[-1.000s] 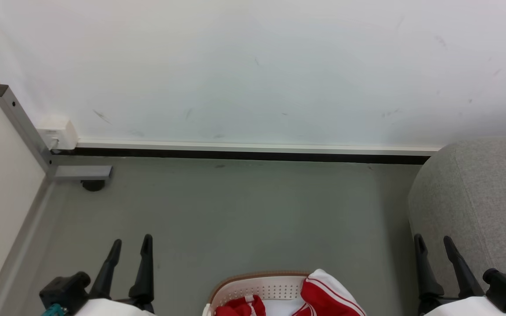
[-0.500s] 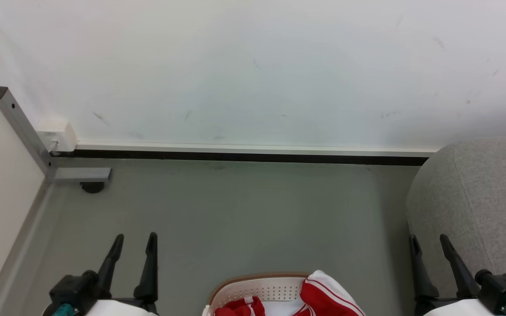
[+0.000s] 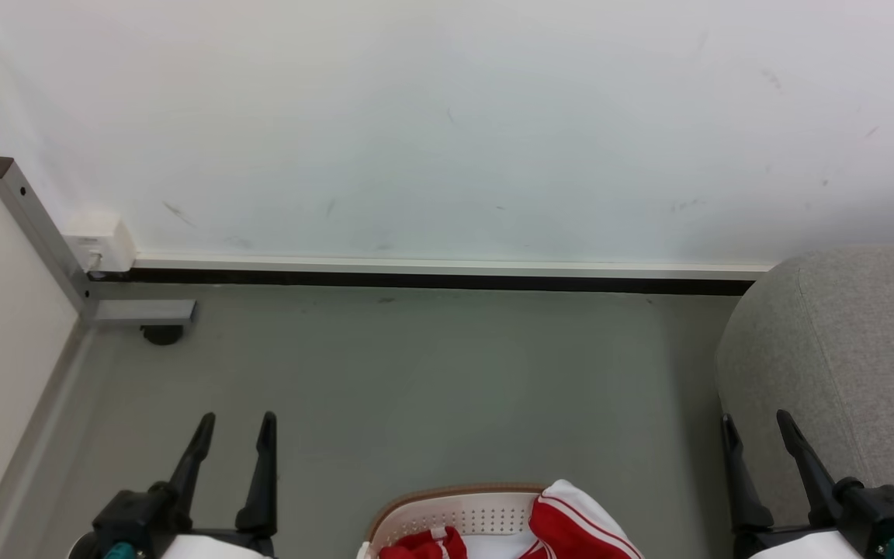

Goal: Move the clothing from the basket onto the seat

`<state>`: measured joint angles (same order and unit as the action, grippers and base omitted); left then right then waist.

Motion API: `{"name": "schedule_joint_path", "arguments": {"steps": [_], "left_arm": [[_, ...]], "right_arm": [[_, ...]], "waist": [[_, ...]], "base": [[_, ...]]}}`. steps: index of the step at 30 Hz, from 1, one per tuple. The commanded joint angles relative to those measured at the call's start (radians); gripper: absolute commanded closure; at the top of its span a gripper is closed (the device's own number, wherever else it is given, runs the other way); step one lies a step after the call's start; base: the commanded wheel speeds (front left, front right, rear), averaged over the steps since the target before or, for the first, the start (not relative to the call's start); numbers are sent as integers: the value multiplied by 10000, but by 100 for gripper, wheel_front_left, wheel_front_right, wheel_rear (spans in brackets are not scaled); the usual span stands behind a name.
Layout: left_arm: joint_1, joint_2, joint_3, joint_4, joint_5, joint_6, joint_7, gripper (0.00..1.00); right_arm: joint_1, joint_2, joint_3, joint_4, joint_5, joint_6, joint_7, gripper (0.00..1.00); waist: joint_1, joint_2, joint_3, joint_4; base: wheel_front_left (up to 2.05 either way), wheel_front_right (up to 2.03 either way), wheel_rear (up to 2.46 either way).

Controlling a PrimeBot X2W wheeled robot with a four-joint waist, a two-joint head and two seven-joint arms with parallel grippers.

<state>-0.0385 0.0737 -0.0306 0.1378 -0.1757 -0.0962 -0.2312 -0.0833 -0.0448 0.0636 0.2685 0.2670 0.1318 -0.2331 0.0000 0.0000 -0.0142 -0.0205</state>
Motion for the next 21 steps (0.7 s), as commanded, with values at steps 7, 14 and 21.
{"name": "schedule_joint_path", "arguments": {"steps": [7, 14, 21], "left_arm": [[28, -70, 105, 142, 404, -130, -201, 0], [-1, -122, 156, 132, 938, -200, -339, 0], [35, -160, 217, 150, 869, -249, -338, 0]], "right_arm": [[-171, -87, 14, 57, -531, -19, -185, 0], [-172, -89, 59, 124, -909, -20, -323, 0], [-156, -88, 60, 134, -896, -21, -314, 0]], "waist": [[0, 0, -6, -17], [0, 0, -19, -35], [0, 0, -23, -51]], "base": [[0, 0, 0], [0, 0, 0], [0, 0, 0]]}}
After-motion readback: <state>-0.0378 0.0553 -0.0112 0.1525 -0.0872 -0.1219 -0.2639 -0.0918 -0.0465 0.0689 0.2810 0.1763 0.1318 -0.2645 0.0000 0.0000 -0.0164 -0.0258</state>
